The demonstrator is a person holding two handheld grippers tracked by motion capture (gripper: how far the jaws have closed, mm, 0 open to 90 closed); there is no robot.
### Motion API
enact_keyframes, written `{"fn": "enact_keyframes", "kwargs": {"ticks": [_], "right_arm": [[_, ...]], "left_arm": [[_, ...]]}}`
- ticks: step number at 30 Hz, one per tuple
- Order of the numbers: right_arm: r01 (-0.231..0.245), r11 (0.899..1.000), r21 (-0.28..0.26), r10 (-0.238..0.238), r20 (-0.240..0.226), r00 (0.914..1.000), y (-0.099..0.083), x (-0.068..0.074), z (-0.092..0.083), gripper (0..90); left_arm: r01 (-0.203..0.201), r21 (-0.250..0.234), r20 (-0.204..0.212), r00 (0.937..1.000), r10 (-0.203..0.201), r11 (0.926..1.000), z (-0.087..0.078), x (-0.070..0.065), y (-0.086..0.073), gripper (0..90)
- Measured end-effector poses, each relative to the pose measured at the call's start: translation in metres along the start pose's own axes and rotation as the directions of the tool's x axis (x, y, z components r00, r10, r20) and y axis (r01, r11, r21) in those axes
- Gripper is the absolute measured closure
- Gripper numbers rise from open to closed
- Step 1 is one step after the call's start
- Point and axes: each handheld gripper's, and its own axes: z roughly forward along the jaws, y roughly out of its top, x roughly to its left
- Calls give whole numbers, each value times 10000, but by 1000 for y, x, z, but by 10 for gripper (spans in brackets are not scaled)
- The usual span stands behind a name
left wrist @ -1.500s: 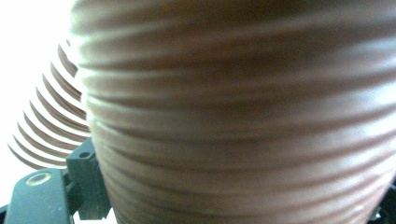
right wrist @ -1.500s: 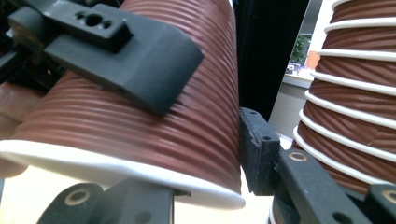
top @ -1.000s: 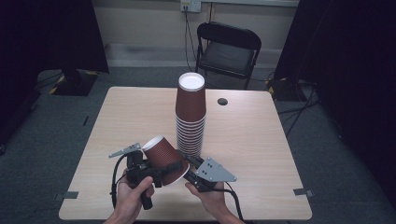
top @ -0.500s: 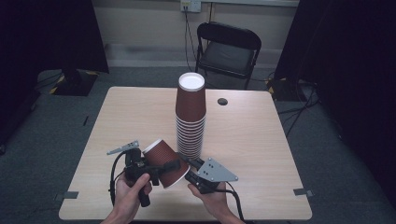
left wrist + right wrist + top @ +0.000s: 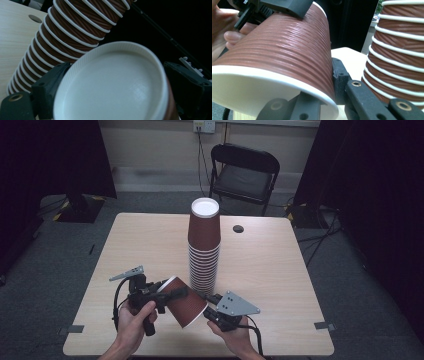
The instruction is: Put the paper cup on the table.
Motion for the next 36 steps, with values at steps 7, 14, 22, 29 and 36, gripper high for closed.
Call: {"fn": "enact_keyframes", "kwargs": {"ticks": [7, 14, 22, 29, 36], "right_arm": [[-79, 9979, 639, 104, -395, 9992, -3, -4, -6, 854], [-199, 9889, 1473, 311, -744, 9967, -7, -9, -10, 855], [-579, 9717, 2289, 801, -887, 9928, -8, -18, -12, 856], [-1183, 9500, 2889, 1407, -577, 9884, -6, -35, -21, 853], [-1456, 9213, 3606, 1741, -476, 9836, -5, -48, -26, 853]], "left_arm": [[-502, 31, -587, 9970, 503, 9987, -2, 2, 1, 161], [-1142, -168, -687, 9912, 1128, 9933, -11, 4, 5, 155], [-2295, -191, -1251, 9662, 2254, 9731, -10, 2, 4, 191], [-3007, 521, -1120, 9458, 3048, 9523, -9, 4, 2, 155], [-4160, 1191, -633, 9030, 4250, 9015, -4, -1, -3, 169]]}}
